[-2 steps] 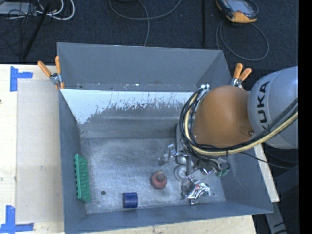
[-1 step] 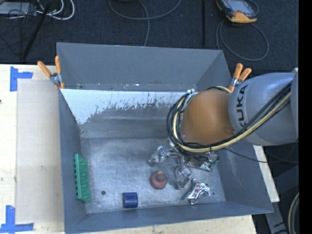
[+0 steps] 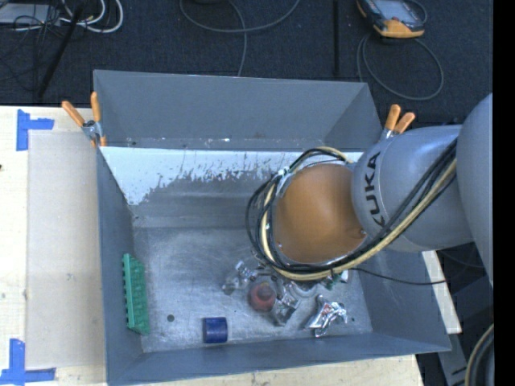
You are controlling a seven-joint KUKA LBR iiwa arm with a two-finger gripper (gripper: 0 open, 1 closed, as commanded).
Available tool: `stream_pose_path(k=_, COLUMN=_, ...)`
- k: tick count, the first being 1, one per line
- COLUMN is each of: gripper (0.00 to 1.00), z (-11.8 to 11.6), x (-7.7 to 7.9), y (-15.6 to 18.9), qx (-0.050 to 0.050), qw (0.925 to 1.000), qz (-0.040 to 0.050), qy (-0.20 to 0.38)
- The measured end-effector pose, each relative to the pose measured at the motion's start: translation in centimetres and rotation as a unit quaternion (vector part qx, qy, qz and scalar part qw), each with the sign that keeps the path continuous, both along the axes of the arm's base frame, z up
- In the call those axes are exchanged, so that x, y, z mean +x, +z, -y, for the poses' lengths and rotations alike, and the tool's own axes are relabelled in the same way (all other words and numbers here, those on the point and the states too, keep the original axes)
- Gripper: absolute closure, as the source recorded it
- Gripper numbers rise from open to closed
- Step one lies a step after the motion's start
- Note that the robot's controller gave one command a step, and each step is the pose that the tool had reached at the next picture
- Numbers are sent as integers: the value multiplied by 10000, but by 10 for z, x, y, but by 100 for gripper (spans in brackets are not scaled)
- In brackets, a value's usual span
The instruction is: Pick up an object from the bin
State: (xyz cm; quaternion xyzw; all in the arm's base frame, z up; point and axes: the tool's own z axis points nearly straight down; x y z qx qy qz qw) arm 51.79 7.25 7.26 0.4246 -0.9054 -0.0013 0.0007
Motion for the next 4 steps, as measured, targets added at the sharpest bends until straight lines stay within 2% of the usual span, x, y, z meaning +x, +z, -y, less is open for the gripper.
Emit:
stream_pose_path(k=1, gripper=100, z=3, x=0, y=1, qx=-26, qw=10000, qz=-21, qy=-27)
stream_pose_path(k=2, gripper=0, z=2, x=1, y=0, qx=-4, qw=10000, qz=13, qy=-35)
stream_pose_path(k=3, gripper=0, z=12, x=-10, y=-1, qx=12, qw=9956, qz=49, qy=936)
stream_pose_path(k=4, gripper=0, z=39, x=14, y=0, qx=3, qw=9950, qz=28, qy=1002)
